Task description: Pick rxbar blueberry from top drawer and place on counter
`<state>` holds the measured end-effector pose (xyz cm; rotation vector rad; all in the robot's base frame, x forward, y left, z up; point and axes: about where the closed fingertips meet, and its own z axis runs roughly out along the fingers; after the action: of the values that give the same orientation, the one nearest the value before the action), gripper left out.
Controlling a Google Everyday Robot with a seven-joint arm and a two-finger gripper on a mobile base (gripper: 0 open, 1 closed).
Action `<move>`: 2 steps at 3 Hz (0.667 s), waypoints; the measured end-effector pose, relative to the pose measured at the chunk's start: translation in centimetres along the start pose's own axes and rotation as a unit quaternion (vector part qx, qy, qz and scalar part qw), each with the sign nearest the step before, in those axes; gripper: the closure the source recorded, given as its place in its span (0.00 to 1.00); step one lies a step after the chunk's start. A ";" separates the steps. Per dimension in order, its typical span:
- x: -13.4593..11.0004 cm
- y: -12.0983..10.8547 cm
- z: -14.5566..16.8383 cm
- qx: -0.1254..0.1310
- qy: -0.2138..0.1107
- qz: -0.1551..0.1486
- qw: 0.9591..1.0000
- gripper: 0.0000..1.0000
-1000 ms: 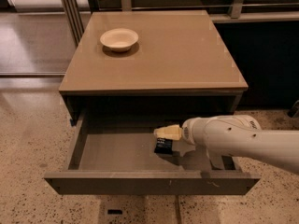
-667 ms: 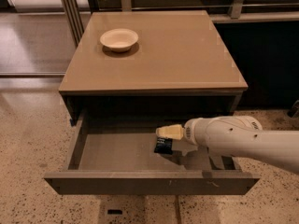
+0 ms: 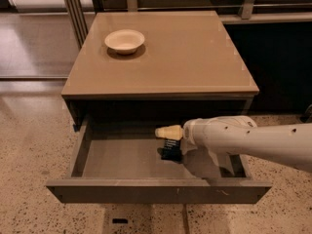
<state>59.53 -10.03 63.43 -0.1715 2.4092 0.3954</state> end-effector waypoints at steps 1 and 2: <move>-0.6 0.7 1.6 -0.006 0.004 -0.003 1.000 0.00; 0.2 1.1 2.9 -0.006 0.023 0.008 1.000 0.00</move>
Offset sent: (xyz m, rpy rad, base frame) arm 0.0141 0.0285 -0.0388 0.0133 0.1112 -0.0042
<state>60.90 -8.05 61.46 -0.1695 2.4554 0.4174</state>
